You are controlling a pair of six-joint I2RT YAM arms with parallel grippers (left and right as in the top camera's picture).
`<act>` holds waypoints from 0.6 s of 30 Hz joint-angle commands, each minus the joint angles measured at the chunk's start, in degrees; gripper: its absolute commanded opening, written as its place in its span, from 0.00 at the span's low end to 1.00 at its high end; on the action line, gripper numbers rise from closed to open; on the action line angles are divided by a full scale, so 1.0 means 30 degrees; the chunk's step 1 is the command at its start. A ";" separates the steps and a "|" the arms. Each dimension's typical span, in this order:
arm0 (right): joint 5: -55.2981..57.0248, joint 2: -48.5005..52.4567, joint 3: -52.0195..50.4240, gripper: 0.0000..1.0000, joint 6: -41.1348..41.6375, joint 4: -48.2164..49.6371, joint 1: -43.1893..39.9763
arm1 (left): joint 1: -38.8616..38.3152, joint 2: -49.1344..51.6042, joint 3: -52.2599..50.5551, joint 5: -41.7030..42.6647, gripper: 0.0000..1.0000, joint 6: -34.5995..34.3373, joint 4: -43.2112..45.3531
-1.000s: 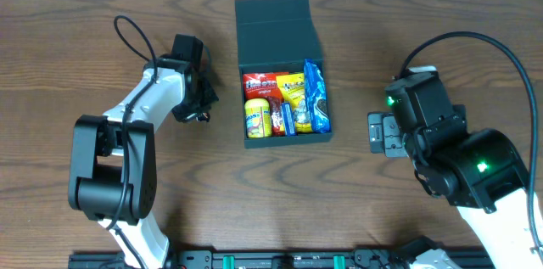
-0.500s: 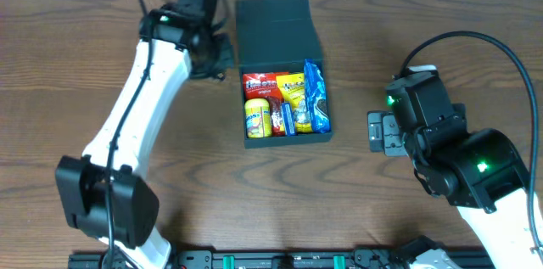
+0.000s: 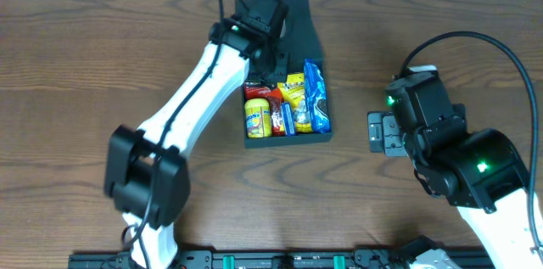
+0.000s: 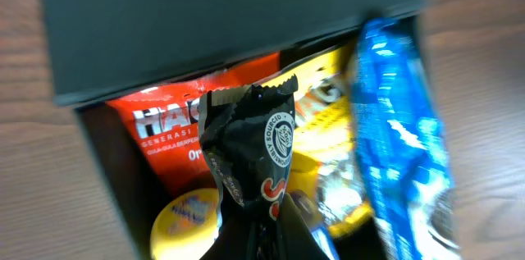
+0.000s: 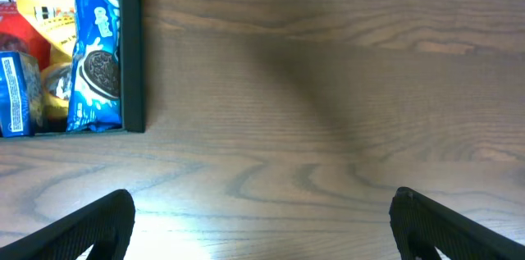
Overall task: Pack container
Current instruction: 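Lower the black candy bar into the box center and release, then hook the box lid with the left gripper and swing it closed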
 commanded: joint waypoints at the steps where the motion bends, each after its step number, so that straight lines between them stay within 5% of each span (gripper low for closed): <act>1: 0.0131 0.0007 -0.0015 0.99 0.0138 -0.0044 -0.0138 | 0.0117 0.1173 0.0160 0.0488 0.06 0.0335 0.0058; 9: 0.0131 0.0007 -0.0015 0.99 0.0131 -0.0044 -0.0138 | 0.0117 0.2616 0.0160 0.0561 0.07 -0.0109 -0.0044; 12: 0.0131 0.0007 -0.0015 0.99 0.0131 -0.0051 -0.0138 | 0.0124 0.2484 0.0168 0.0532 0.27 -0.0109 0.0029; 18: 0.0131 0.0007 -0.0015 0.99 0.0131 -0.0044 -0.0138 | 0.0117 0.1705 0.0503 0.0481 0.41 -0.0102 -0.0007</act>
